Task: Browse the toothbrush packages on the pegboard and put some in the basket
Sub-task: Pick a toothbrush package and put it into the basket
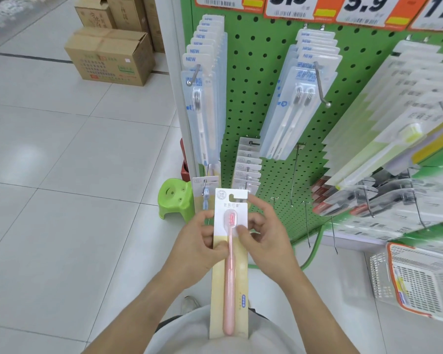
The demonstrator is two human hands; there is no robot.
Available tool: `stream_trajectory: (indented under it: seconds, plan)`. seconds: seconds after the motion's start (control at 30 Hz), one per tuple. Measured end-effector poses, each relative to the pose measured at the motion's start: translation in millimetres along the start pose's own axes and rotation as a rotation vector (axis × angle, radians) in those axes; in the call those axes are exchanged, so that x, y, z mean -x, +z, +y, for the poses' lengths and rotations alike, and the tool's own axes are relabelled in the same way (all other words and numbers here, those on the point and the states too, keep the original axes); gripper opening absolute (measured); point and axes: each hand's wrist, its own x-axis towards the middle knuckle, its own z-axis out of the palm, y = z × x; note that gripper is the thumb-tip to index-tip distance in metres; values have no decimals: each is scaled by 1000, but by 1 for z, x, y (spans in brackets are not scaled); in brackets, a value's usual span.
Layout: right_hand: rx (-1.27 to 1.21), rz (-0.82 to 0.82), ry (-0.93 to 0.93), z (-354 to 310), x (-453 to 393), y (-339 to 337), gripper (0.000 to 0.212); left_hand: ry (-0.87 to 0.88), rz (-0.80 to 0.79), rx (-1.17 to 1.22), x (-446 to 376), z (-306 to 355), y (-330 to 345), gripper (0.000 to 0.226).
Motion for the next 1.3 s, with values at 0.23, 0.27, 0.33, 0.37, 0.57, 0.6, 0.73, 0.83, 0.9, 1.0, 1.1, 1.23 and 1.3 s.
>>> stream_trajectory:
  seconds: [0.23,0.27,0.33,0.37,0.57,0.6,0.73,0.83,0.9,1.0,1.1,1.23,1.3]
  plan:
    - [43,-16,4,3,5,2,78,-4,72,10,-3,0,5,36]
    - [50,-23,10,3,6,1,79,0,66,10,-2,-1,7,38]
    - [63,-38,26,4,8,-1,83,4,37,13,0,-5,8,45]
    - [65,-43,32,5,9,-1,83,2,16,9,1,-8,9,48]
    - [21,-39,0,9,11,-11,80,-42,-31,97,13,-14,16,30]
    - [1,-51,-6,8,10,-12,79,-44,-10,121,12,-14,16,24]
    - [-78,-111,-40,5,11,-11,75,-15,89,93,6,-12,16,15]
    - [-50,-106,-9,7,13,-10,61,-15,97,133,2,-11,16,17]
    - [-27,-130,45,11,17,-8,40,-34,140,204,-1,-11,15,26]
    - [-33,-206,108,15,24,-3,16,-61,216,242,-3,-13,11,37]
    - [-28,-275,158,16,25,-3,18,-58,271,254,-4,-15,7,22]
    - [14,-299,180,15,22,-9,21,-39,350,248,-6,-16,0,20]
    - [0,-290,191,13,21,-9,25,-38,332,235,-5,-16,-1,20]
